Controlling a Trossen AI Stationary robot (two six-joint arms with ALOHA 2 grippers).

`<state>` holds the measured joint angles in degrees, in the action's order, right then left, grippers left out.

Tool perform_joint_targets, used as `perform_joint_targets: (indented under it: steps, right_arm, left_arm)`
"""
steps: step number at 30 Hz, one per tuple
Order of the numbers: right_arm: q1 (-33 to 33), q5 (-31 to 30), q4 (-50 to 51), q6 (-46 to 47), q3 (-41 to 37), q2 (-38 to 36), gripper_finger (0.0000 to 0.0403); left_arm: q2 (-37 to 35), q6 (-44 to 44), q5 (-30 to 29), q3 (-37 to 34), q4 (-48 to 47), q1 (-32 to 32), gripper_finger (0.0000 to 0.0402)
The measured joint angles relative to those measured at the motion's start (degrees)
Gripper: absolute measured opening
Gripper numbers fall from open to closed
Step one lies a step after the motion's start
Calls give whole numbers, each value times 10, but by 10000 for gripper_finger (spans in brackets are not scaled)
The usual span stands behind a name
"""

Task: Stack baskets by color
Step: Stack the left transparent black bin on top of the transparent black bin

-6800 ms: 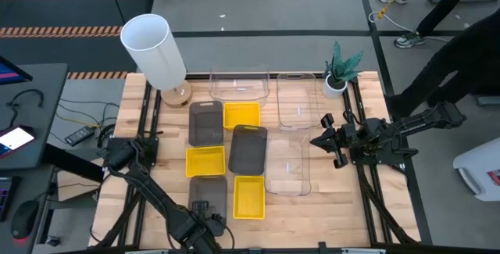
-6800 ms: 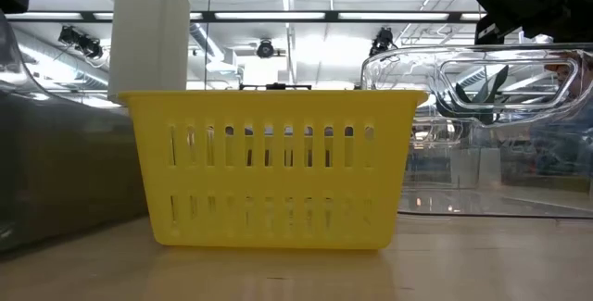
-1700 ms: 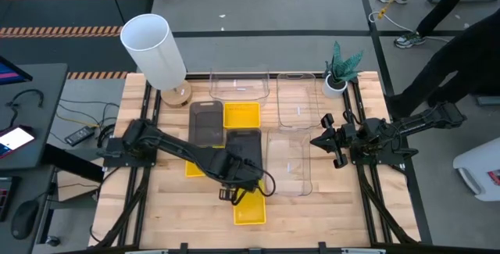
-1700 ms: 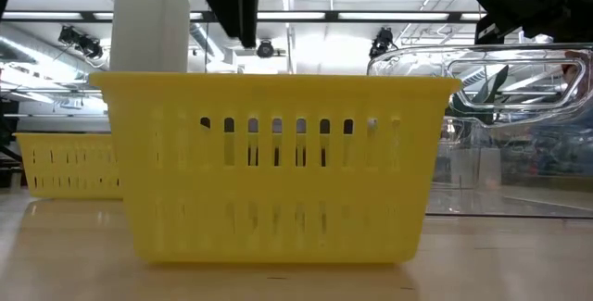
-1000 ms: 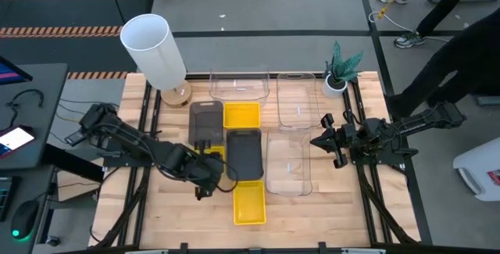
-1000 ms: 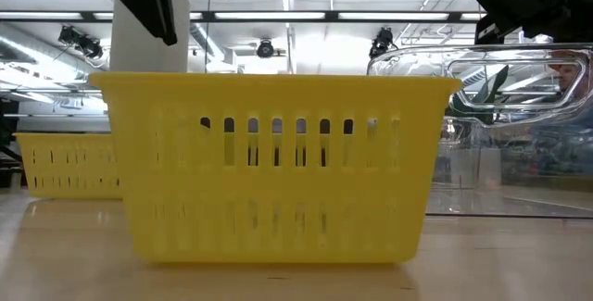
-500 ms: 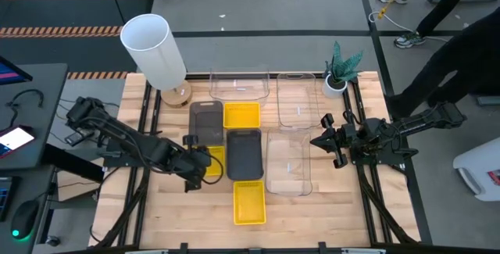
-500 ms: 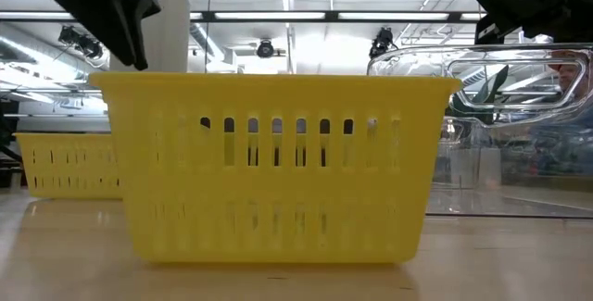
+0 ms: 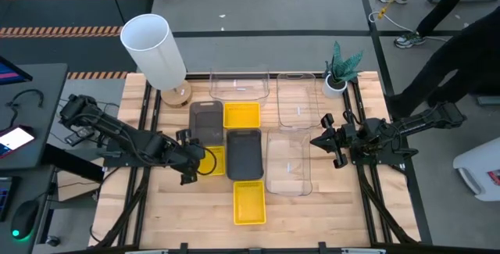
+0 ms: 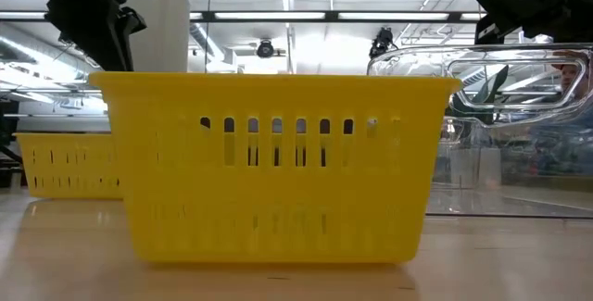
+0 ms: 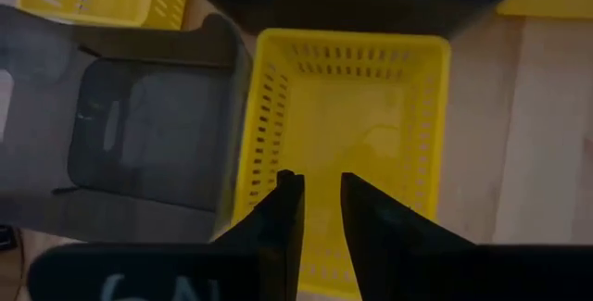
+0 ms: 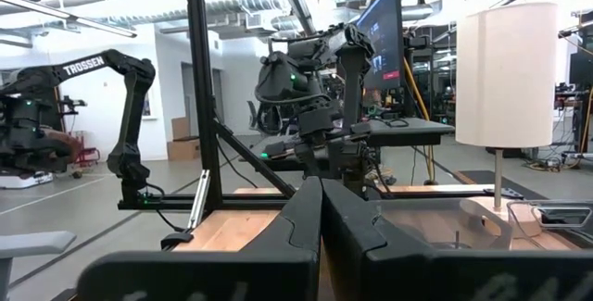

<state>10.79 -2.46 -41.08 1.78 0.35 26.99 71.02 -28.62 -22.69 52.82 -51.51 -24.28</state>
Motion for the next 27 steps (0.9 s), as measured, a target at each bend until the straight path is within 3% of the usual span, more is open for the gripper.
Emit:
perform_joint_targets:
  steps: [9,19,27]
  right_arm:
    - [0,0,0,0,0,0,16]
    - [0,0,0,0,0,0,16]
    - [0,0,0,0,0,0,16]
  left_arm:
    - [0,37,-7,0,34,58,86]
    - [2,61,3,-1,56,110,161]
    - [2,106,15,-76,139,129,175]
